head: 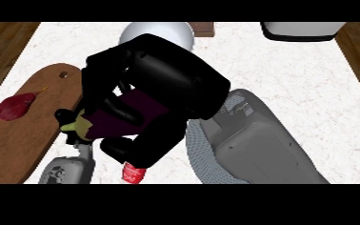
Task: Pick the eggplant from the placemat and place it in the bowl
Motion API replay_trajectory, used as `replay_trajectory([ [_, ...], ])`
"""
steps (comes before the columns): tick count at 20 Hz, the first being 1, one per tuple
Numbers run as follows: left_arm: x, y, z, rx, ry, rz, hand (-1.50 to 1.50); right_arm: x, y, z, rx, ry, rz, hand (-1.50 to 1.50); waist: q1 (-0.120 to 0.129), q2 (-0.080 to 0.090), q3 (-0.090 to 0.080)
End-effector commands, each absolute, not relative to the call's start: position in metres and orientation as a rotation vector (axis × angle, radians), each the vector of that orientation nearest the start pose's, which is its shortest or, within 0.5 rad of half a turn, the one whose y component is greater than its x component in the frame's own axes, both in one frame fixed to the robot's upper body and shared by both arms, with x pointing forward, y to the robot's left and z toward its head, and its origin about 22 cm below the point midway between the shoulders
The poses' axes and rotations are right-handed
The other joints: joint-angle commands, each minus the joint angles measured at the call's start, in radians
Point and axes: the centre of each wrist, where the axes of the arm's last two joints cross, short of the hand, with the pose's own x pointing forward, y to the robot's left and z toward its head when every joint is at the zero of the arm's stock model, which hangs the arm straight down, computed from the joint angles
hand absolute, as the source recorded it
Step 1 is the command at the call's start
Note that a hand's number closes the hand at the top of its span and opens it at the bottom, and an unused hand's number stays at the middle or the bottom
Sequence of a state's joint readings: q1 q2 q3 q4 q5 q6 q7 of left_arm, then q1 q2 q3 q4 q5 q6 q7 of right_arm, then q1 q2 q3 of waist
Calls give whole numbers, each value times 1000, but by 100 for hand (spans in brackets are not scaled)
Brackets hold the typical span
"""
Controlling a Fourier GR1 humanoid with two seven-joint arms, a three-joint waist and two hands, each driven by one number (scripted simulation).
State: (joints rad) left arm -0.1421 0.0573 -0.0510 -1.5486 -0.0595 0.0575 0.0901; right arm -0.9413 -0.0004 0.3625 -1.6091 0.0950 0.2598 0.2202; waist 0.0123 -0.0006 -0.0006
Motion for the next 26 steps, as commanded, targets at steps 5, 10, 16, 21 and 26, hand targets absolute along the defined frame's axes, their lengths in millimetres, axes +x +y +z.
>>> replay_trajectory([
  [5, 282, 211, 31, 66, -1607, -120, 0, 333, -2, 267, 139, -2097, 1184, 150, 5, 4, 0],
  [10, 276, 200, 30, 49, -1608, -140, 0, 371, -4, 254, -110, -2110, 1288, 150, 19, 10, -1],
  [16, 277, 193, 26, 41, -1594, -129, 0, 404, 8, 226, -205, -2080, 1279, 150, 22, 11, -1],
  [21, 277, 199, 29, 4, -1615, -177, 0, 427, -6, 183, -329, -2064, 1234, 150, 59, 22, -1],
  [26, 281, 197, 36, 16, -1625, -164, 0, 441, -28, 149, -329, -2020, 1267, 150, 52, 24, 0],
])
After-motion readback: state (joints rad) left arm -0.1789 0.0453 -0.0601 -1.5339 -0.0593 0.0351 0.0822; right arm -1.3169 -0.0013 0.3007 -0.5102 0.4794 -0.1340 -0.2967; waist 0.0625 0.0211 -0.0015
